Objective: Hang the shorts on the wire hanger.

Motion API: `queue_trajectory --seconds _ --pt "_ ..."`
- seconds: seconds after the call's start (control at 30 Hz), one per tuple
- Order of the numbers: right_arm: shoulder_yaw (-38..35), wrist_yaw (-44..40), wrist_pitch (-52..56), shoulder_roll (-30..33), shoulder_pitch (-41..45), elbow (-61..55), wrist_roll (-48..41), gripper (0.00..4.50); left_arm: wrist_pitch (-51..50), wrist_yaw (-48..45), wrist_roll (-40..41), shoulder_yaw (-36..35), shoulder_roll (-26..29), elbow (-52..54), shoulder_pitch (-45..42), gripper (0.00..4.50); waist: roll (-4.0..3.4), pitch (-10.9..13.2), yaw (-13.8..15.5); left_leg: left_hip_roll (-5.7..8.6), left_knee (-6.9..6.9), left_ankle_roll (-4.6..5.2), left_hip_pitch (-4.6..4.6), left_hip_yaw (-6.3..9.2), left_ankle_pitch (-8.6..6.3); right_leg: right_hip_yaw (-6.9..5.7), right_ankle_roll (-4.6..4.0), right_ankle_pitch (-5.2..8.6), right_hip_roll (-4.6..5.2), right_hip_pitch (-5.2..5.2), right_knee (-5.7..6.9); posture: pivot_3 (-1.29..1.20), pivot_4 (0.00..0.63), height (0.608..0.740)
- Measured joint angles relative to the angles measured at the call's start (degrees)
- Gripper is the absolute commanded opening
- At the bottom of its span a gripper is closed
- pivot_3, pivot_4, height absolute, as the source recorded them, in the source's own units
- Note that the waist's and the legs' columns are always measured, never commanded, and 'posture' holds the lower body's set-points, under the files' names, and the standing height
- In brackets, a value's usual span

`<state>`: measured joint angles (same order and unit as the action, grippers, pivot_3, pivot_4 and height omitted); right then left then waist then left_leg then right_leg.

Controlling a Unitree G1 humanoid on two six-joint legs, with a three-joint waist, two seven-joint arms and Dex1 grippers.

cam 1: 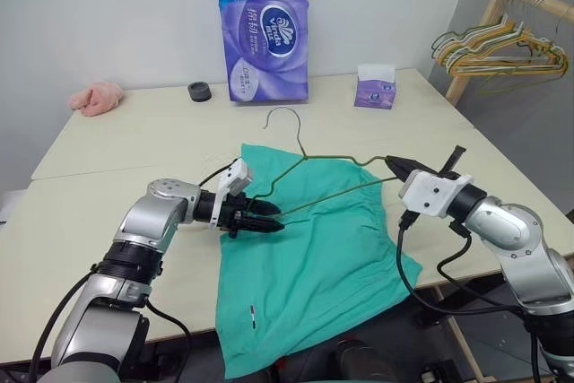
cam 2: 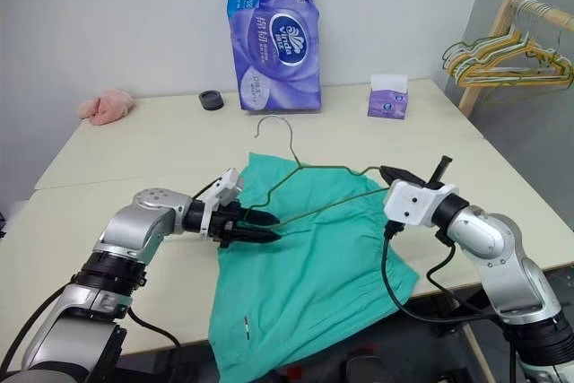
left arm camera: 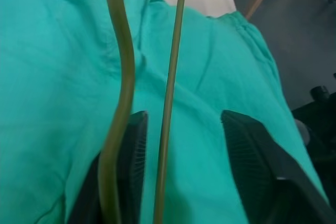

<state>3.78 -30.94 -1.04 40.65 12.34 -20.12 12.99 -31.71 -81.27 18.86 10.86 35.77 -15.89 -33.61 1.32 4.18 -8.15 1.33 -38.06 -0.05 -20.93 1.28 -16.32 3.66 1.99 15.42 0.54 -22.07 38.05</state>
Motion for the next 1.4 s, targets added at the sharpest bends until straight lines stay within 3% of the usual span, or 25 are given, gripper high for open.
queue_trajectory --seconds 0.17,0.43,0.53,0.8,0.9,1.13,1.3,1.4 --pt "-0.4 -0.2 -1.1 -0.3 0.0 0.0 -0.4 0.0 -1.6 -0.7 0.6 0.0 0.3 2.4 2.0 0.01 -0.03 0.0 0.0 0.0 0.0 0.0 0.0 0.0 0.0 0.0 0.0 0.0 0.0 0.0 0.0 -0.2 0.062 0.74" --pt "-0.5 -1.0 -2.3 0.8 -0.3 -0.4 -0.6 0.0 -1.1 -0.7 0.3 0.1 0.6 2.5 2.3 0.01 -0.04 0.0 0.0 0.0 0.0 0.0 0.0 0.0 0.0 0.0 0.0 0.0 0.0 0.0 -0.01 -0.21 0.067 0.74" --pt "-0.9 -1.6 -3.9 1.8 -1.0 -0.6 -0.6 0.73 0.9 -0.5 -0.8 0.2 0.6 2.1 2.5 0.0 -0.05 0.0 0.0 0.0 0.0 0.0 0.0 0.0 0.0 0.0 0.0 0.0 0.0 0.0 -0.01 -0.21 0.067 0.74" --pt "-1.5 -5.6 -5.7 5.1 -5.1 -3.6 -0.9 3.46 3.7 1.0 -3.1 0.2 0.5 1.1 2.6 0.0 -0.05 0.1 0.0 0.0 0.0 0.0 0.0 -0.01 0.0 0.01 0.26 0.15 0.0 0.01 -0.02 -0.21 0.066 0.74" --pt "-3.3 -10.2 4.5 6.2 -8.2 -7.1 -6.3 4.46 7.9 3.1 -5.1 0.3 -0.1 -0.3 2.3 0.0 -0.03 0.1 0.2 0.0 -0.01 0.0 0.0 0.01 0.0 0.0 0.22 0.13 0.01 0.02 -0.02 -0.21 0.067 0.74" --pt "-12.2 -20.5 38.9 13.5 -8.1 -19.7 -26.9 4.46 24.1 5.6 -14.9 3.7 1.4 -1.8 -1.0 0.0 -0.08 0.1 0.1 -0.01 0.01 0.0 0.0 0.02 0.0 -0.03 0.05 0.03 0.06 0.02 -0.06 -0.22 0.068 0.74" --pt "-10.5 -20.7 54.4 17.2 -1.6 -23.5 -34.0 4.46 25.6 5.4 -16.2 5.0 1.3 0.5 -2.0 0.0 -0.14 0.2 0.0 -0.02 0.04 0.0 -0.03 0.01 -0.01 -0.03 0.29 0.17 0.07 -0.01 -0.11 -0.23 0.063 0.74" --pt "-5.2 -19.7 59.7 17.3 2.7 -24.1 -35.8 4.46 26.2 5.3 -16.9 6.0 1.0 2.1 -1.9 0.0 -0.14 0.2 -0.1 -0.02 0.04 0.01 -0.06 0.0 -0.01 -0.02 0.3 0.18 0.09 -0.04 -0.11 -0.23 0.062 0.74"
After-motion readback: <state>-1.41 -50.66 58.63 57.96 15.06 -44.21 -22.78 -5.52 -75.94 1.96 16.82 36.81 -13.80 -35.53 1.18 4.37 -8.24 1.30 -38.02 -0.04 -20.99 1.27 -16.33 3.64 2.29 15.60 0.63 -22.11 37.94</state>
